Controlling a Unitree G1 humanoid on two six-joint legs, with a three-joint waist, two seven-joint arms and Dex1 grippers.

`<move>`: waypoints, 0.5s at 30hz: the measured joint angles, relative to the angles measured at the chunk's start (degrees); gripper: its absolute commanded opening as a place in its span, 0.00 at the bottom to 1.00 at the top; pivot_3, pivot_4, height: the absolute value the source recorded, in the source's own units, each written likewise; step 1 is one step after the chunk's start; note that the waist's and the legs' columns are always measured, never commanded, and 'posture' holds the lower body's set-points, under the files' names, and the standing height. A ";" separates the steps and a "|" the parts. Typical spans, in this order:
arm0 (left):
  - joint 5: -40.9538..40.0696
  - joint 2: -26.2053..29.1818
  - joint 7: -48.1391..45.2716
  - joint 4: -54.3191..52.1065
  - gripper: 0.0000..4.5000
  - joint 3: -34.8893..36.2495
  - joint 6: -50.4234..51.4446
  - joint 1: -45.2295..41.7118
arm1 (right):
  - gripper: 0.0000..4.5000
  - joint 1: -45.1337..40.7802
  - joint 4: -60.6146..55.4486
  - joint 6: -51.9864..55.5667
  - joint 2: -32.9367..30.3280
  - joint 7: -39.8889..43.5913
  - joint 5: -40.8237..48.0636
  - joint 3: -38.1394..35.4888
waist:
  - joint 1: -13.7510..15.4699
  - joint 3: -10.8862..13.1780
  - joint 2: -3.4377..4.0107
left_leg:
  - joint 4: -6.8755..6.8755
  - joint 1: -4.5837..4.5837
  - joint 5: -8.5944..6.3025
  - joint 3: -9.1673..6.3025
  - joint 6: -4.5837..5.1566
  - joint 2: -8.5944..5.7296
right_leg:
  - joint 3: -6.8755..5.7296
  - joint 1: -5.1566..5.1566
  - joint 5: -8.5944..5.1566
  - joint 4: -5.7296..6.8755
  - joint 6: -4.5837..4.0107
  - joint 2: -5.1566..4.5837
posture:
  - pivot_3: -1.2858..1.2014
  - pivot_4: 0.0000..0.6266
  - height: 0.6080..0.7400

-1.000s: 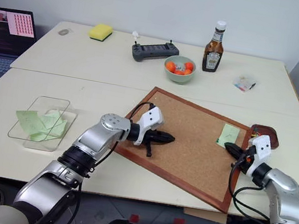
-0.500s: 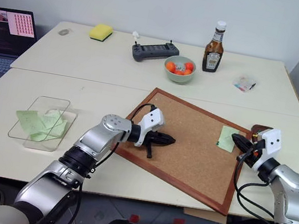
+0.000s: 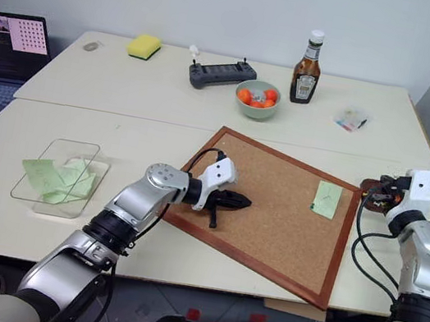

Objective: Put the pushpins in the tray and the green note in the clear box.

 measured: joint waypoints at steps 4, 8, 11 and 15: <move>0.03 0.15 0.00 -0.11 0.00 -0.02 -0.01 0.07 | 0.01 -5.80 7.49 1.10 -0.02 -3.29 -0.48 -0.39 | -0.16 -0.01 0.01 | 0.00 0.02 0.00 0.01 0.00 0.01 | -0.01 0.01 0.00 0.02 0.00 0.00 | 0.52 0.24 1.00; 0.02 0.13 0.02 -0.36 0.00 -0.05 0.09 0.10 | 0.01 -9.60 14.11 1.43 -0.02 -3.85 -0.77 -0.38 | -0.14 -0.01 0.01 | -0.01 0.00 0.00 0.01 0.01 0.00 | -0.01 0.01 0.00 0.00 0.00 0.00 | 0.52 0.24 1.00; 0.03 0.14 0.08 -0.66 0.00 0.02 0.20 0.34 | 0.05 -10.37 17.41 1.70 -0.01 -3.77 -0.85 -0.34 | -0.15 -0.01 0.02 | -0.01 0.00 0.00 0.01 0.01 0.00 | -0.01 0.01 0.00 -0.01 0.00 0.00 | 0.52 0.24 1.00; 0.02 0.31 0.12 -1.22 0.00 0.17 0.73 0.65 | 0.22 -10.66 19.97 1.75 -0.02 -3.81 -0.91 -0.32 | -0.30 -0.01 0.02 | -0.01 0.01 0.00 0.02 0.01 0.00 | 0.00 0.01 0.00 0.01 0.00 0.00 | 0.52 0.24 1.00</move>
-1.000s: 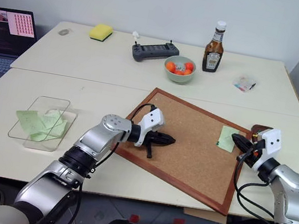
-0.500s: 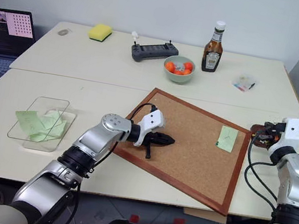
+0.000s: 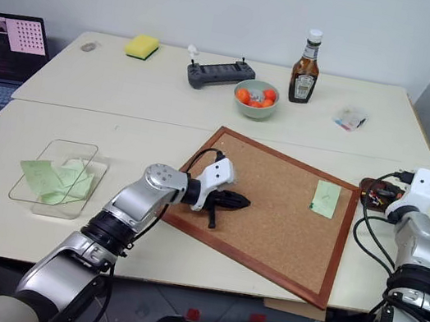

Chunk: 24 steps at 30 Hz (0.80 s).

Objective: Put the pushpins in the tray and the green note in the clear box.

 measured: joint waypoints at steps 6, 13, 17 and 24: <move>0.00 0.04 0.05 -0.24 0.00 0.08 0.40 0.04 | 0.48 -0.85 0.48 -0.29 -0.31 0.18 -0.92 0.19 | -0.11 0.00 0.00 | 0.00 0.00 0.00 -0.01 0.00 0.00 | 0.00 0.00 0.00 0.00 0.00 0.00 | 0.52 0.24 1.00; 0.00 -0.02 0.06 -0.20 0.00 0.07 0.49 -0.05 | 0.81 -1.10 0.06 -0.27 -0.32 0.52 -1.29 0.17 | -0.10 0.00 0.00 | 0.01 -0.01 0.00 -0.02 0.00 0.00 | -0.01 0.00 0.00 0.00 0.00 0.00 | 0.52 0.24 1.00; -0.02 -0.12 0.01 -0.12 0.00 0.07 0.52 -0.13 | 0.91 1.64 -4.97 -1.11 -0.44 2.25 -1.36 0.31 | -0.04 0.00 0.00 | 0.01 -0.02 0.00 -0.04 0.00 -0.01 | -0.02 0.00 0.00 0.00 0.00 0.00 | 0.52 0.24 1.00; -0.02 -0.17 0.03 0.01 0.00 0.06 0.60 -0.28 | 0.91 14.12 -27.48 0.54 -1.28 17.20 5.05 2.41 | 0.09 -0.01 0.01 | 0.03 -0.01 0.00 -0.12 0.00 -0.01 | -0.08 0.06 0.00 -0.02 0.01 0.00 | 0.52 0.24 1.00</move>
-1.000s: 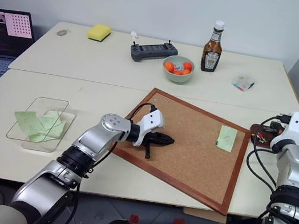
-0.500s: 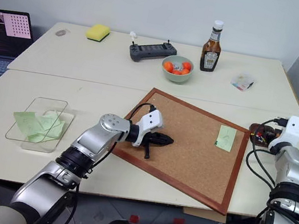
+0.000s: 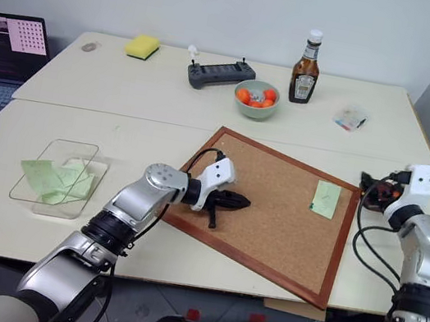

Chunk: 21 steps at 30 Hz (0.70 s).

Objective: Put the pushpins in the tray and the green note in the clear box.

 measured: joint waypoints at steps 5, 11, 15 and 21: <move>-0.01 0.11 -0.10 -0.12 0.00 0.01 -0.01 0.20 | 0.91 9.14 -12.10 1.13 -1.95 9.41 3.96 1.34 | -0.07 0.00 -0.01 | -0.01 0.00 0.00 0.00 0.00 0.03 | 0.00 0.01 0.00 -0.04 0.00 0.02 | 0.52 0.24 1.00; 0.05 0.13 0.03 -0.06 0.00 -0.04 -0.13 0.32 | 0.91 12.66 -20.71 2.31 -2.59 14.07 5.79 5.77 | -0.07 0.00 -0.01 | 0.00 0.13 0.00 -0.04 0.00 0.03 | -0.02 0.13 -0.01 -0.04 0.01 0.03 | 0.52 0.24 1.00; 0.04 0.12 -0.11 -0.15 0.00 -0.05 -0.24 0.32 | 0.91 12.41 -19.03 2.31 -1.70 14.16 4.14 8.82 | 0.06 0.00 -0.01 | -0.01 0.13 0.00 -0.05 0.00 0.02 | -0.04 0.14 -0.01 -0.08 0.01 0.03 | 0.52 0.24 1.00; 0.04 0.12 -0.17 -0.14 0.00 -0.17 -0.25 0.34 | 0.91 8.36 -11.95 1.96 0.05 13.11 1.33 11.09 | 0.06 0.00 0.00 | -0.02 0.14 0.00 -0.05 0.00 0.03 | -0.03 0.14 -0.01 -0.08 0.01 0.03 | 0.52 0.24 1.00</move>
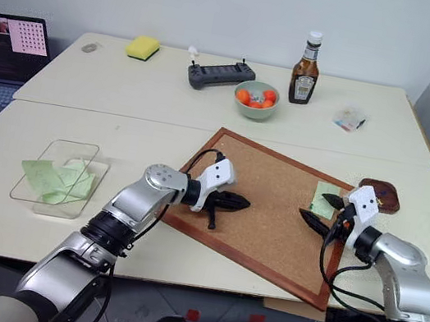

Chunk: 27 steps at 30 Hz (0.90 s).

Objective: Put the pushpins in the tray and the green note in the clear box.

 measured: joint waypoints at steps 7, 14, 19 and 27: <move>0.00 0.00 0.06 -0.12 0.00 0.01 0.03 -0.01 | 0.70 -3.85 6.68 -1.37 2.16 -0.16 -2.84 2.19 | 0.04 0.00 0.00 | 0.00 0.00 0.00 -0.02 0.00 -0.02 | -0.01 0.00 0.00 0.00 0.00 -0.01 | 0.52 0.24 1.00; 0.00 0.01 0.12 -0.29 0.00 0.05 0.25 0.00 | 0.40 -4.23 8.36 -2.50 2.16 -0.02 -3.96 2.37 | 0.04 0.00 0.00 | 0.00 0.00 0.00 -0.02 0.00 -0.01 | -0.01 0.00 0.00 -0.01 0.00 -0.01 | 0.52 0.24 1.00; 0.00 0.01 0.17 -0.31 0.00 0.05 0.29 0.00 | 0.21 -4.24 8.37 -2.54 2.15 0.04 -4.30 2.51 | 0.04 0.00 0.00 | 0.00 -0.01 0.00 -0.02 0.00 -0.01 | -0.01 0.00 0.00 -0.01 0.00 -0.01 | 0.52 0.24 1.00; 0.00 0.01 0.17 -0.26 0.00 0.07 0.25 -0.01 | 0.00 -4.48 8.37 -2.55 2.11 -0.47 -5.61 2.81 | 0.03 0.00 0.00 | 0.00 0.00 0.00 -0.02 0.00 -0.01 | -0.02 0.00 0.00 0.00 0.00 -0.01 | 0.52 0.24 1.00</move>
